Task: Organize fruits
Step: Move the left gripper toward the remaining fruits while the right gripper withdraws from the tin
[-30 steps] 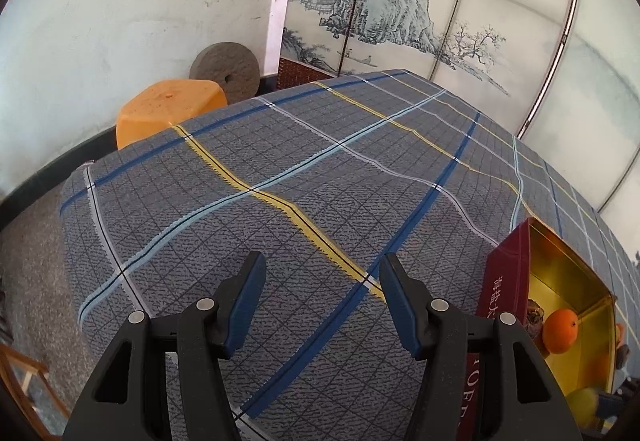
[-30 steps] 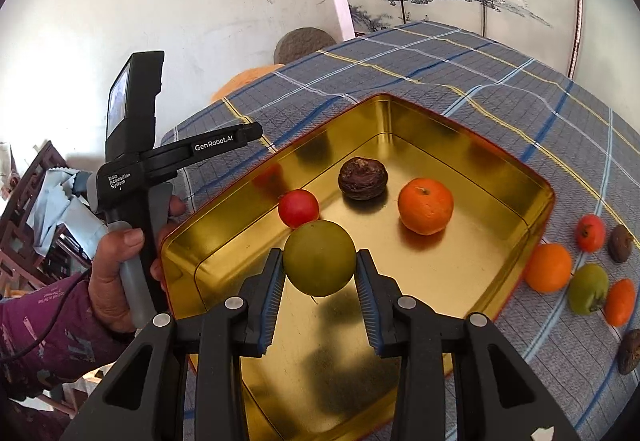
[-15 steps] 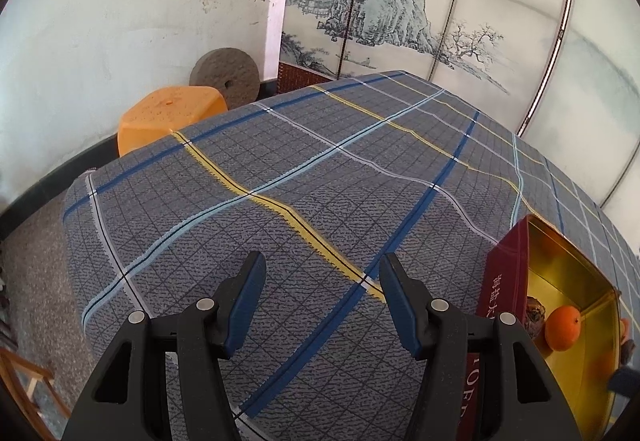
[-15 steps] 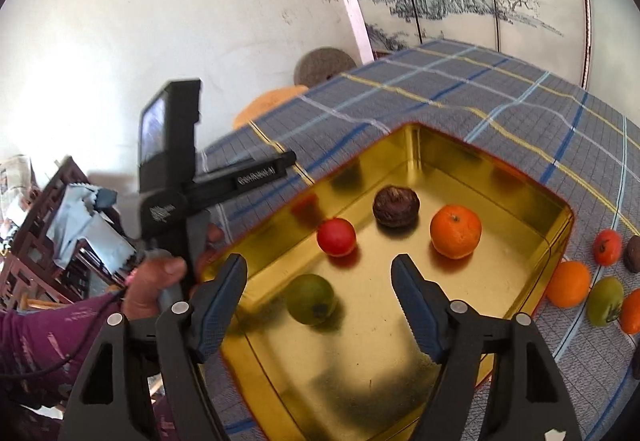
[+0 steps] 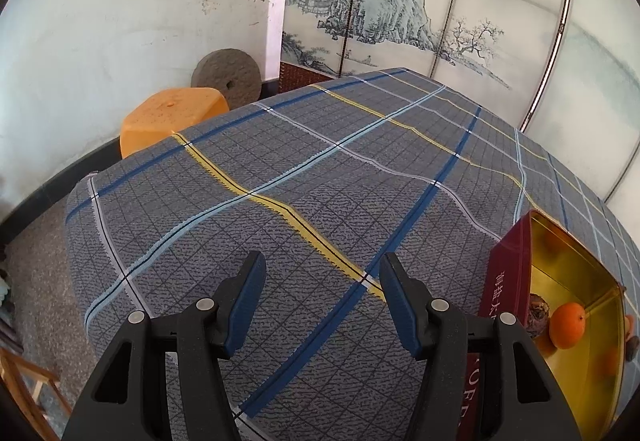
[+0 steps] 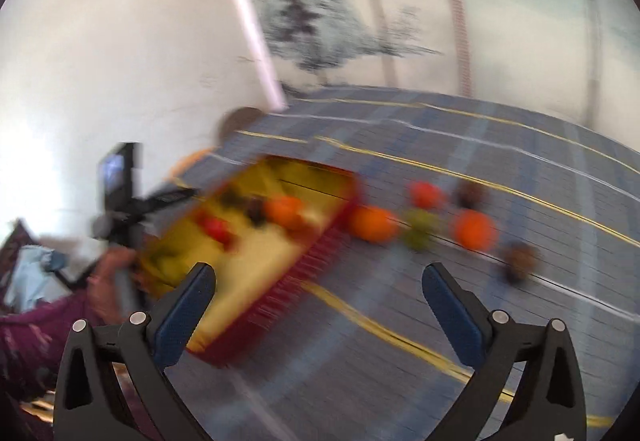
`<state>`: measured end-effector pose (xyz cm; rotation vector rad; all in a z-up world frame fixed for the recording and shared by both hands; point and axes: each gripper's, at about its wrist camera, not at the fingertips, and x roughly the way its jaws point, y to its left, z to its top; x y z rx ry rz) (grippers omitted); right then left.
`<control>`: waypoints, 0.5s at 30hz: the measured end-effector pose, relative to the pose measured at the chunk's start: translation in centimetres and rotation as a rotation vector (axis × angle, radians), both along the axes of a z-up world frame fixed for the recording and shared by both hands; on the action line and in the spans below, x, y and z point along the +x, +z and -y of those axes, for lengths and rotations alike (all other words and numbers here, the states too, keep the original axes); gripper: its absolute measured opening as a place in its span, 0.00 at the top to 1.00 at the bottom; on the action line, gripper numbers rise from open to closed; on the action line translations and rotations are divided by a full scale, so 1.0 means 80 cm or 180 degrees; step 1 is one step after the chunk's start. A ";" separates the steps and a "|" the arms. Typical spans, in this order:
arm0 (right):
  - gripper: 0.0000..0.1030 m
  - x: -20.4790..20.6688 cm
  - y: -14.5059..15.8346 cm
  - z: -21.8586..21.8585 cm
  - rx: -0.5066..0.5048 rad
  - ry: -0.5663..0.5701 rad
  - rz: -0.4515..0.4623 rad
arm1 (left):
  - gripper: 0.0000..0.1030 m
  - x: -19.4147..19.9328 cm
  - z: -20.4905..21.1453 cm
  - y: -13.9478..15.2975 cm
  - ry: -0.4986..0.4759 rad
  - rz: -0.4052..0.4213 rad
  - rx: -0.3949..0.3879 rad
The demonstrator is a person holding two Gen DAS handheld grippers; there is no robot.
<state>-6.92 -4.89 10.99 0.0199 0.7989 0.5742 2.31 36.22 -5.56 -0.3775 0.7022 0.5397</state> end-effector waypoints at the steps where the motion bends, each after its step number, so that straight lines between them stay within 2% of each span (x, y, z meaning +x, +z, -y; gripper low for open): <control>1: 0.00 0.004 -0.005 0.023 -0.0098 -0.0152 -0.0037 | 0.42 0.000 -0.001 0.000 0.0008 -0.0007 0.0007; 5: 0.00 0.020 -0.033 0.102 -0.0612 -0.0750 -0.0249 | 0.41 -0.001 -0.003 -0.002 0.0029 -0.0037 0.0022; 10: 0.00 0.039 -0.072 0.180 -0.1050 -0.1190 -0.0537 | 0.39 -0.001 -0.007 -0.001 0.0020 -0.0095 0.0083; 12: 0.00 0.045 -0.084 0.203 -0.1163 -0.1263 -0.0641 | 0.39 -0.004 -0.003 0.006 0.0048 -0.0165 0.0196; 15: 0.00 0.049 -0.090 0.238 -0.1019 -0.1346 -0.0739 | 0.39 -0.019 0.007 0.036 -0.0125 0.0014 0.0223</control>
